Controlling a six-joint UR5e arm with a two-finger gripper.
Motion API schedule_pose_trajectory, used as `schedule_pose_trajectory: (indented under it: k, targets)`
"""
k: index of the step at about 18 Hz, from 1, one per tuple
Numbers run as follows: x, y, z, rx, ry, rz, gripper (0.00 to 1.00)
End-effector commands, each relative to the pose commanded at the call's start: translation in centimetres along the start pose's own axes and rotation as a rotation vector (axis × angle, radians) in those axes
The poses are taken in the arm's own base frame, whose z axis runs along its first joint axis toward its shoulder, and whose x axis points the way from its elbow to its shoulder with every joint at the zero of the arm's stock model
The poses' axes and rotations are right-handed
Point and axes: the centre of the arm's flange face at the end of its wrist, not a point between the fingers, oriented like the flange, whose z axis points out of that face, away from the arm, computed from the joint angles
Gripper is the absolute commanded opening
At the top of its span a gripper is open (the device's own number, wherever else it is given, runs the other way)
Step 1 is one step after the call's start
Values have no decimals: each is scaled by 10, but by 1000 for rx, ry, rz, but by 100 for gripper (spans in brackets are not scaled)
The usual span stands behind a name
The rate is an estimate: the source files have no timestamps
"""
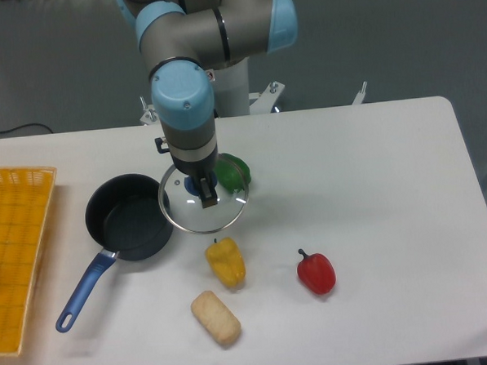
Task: Place the lid on the table
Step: 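Carry the glass lid by its blue knob away from the saucepan, then move the held glass lid further past the green pepper and lower it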
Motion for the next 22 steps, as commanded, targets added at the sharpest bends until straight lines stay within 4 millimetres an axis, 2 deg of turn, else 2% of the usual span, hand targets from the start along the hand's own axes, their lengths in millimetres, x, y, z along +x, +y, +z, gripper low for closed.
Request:
schedule_pose_trajectory:
  k: [12, 19, 22]
  targets:
    - [-16, 101, 1, 11, -1, 67, 68]
    - [-18, 144, 5, 2, 10, 110, 68]
    - [-21, 162, 13, -9, 29, 115, 68]
